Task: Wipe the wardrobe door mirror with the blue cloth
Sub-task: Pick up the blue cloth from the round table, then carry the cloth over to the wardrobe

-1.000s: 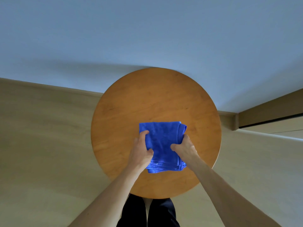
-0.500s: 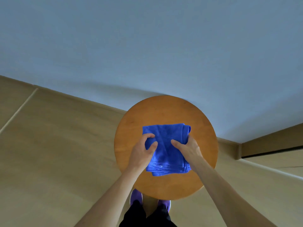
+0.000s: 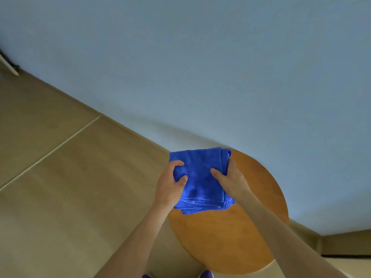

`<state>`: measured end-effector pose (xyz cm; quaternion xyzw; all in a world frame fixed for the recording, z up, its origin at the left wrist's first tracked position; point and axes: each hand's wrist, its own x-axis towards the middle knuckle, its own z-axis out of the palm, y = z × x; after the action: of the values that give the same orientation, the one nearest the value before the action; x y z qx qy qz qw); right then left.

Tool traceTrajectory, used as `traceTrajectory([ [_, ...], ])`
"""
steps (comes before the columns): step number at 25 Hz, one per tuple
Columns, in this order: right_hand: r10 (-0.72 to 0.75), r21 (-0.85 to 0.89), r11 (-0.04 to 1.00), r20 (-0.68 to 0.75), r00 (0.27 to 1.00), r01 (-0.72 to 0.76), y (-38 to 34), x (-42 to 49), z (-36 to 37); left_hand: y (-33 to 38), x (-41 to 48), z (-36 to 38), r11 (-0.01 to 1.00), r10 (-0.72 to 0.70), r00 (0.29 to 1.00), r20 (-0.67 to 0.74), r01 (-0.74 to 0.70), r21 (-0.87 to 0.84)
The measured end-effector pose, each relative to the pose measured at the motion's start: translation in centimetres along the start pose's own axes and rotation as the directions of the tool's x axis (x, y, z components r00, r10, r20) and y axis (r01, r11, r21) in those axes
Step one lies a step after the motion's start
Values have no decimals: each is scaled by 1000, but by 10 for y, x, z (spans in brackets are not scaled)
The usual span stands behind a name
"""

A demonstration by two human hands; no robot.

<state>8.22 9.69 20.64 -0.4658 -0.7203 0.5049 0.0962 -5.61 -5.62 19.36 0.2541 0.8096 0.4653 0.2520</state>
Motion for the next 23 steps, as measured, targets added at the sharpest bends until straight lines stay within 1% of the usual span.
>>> traceTrajectory([
  [3,-69,-50,996,50,996,71,-34,-1,30,-5,-2,-47,1000,-4,997,-76,2,-23],
  [12,-206,-8,977,170,964,211,-142,-23,152,-43,-11,-200,995,22,966,-256,-47,-91],
  [14,-248,-11,967,188,950,254,-169,-28,186,-54,-14,-237,991,6,952,-307,-47,-125],
  [18,-319,11,944,276,907,329,-219,-43,250,-76,-25,-307,989,-41,899,-437,-25,-145],
  [23,-419,39,897,392,819,440,-263,-58,314,-98,-40,-369,993,-87,823,-561,24,-119],
])
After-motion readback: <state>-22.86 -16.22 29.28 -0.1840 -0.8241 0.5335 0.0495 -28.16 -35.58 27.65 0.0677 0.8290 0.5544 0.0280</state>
